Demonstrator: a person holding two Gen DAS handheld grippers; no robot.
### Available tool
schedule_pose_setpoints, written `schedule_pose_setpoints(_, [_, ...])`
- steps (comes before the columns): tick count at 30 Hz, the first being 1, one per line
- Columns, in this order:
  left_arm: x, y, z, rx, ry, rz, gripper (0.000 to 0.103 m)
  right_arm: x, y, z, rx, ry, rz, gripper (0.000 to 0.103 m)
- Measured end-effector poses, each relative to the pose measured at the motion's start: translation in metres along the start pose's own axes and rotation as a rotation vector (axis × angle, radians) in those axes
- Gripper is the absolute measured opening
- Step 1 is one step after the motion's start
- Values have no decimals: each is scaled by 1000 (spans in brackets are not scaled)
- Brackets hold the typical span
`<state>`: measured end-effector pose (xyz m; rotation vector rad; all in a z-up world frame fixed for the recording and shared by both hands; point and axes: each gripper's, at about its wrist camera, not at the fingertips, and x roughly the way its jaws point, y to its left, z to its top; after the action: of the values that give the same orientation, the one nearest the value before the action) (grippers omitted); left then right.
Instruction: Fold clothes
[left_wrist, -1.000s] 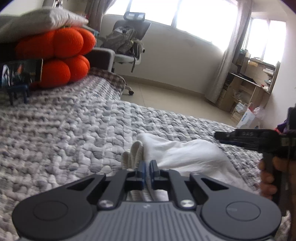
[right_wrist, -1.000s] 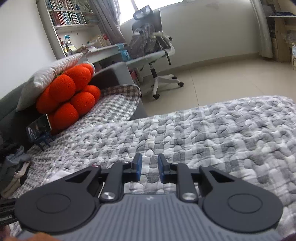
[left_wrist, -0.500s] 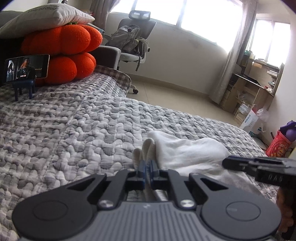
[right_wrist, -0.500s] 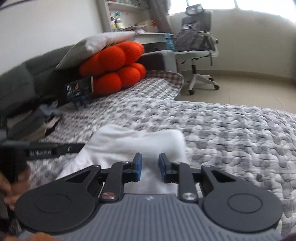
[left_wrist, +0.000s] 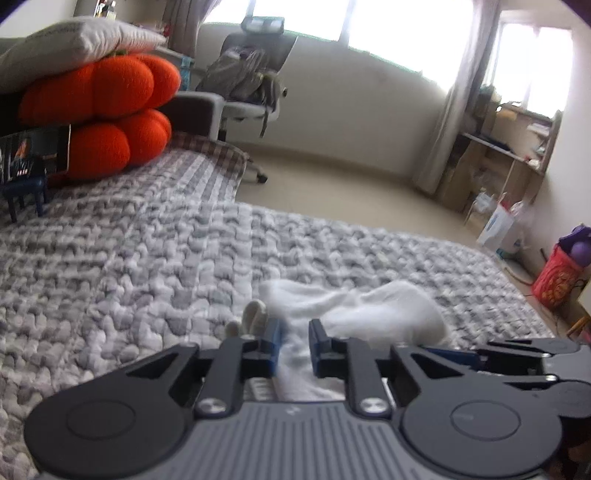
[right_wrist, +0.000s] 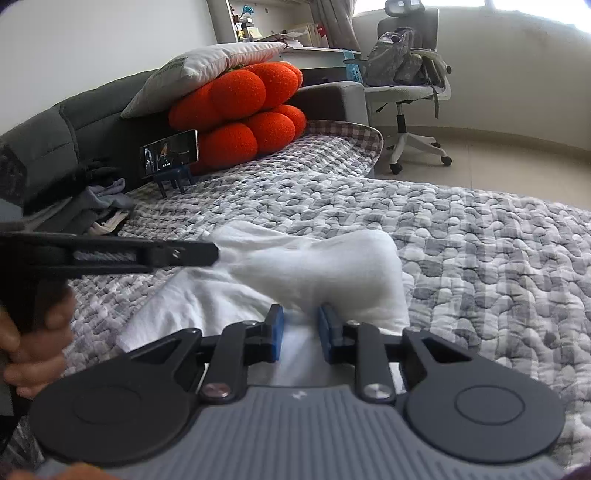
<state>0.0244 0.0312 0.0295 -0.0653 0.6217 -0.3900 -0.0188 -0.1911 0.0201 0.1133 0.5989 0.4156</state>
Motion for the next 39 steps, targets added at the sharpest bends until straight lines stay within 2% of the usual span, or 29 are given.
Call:
schedule_pose_setpoints(8, [2,-14,-7,91,6,93,17,-3,1,-2,-6,-9,8,27])
schedule_pose_setpoints(13, [1,-17,-12,119,3,126,18,-22,-1,2,4,-104,43,29])
schedule_pose_setpoints(16, [0,-16,-12,113,4,128,18,-18,-9,7,29,-76,3,29])
schedule_pose_setpoints(20, [0,-16,-14,109,2,132,18,-4,-12,0,38,-8,-5,29])
schedule_pose_setpoints(24, [1,-16,-14,104,0,138,18,-2,-6,0,14,-8,-19,30])
schedule_pose_setpoints(34, [1,-23,-20,88,-30,178,18,-3,-10,-7,19,-50,8,32])
schedule_pose_setpoints(36, [1,-26,-22,88,-40,190,18,-3,-9,-8,13,-51,15,37])
schedule_pose_setpoints(39, [-1,-27,-24,91,-48,193,18,-4,-9,-8,14,-53,21,37])
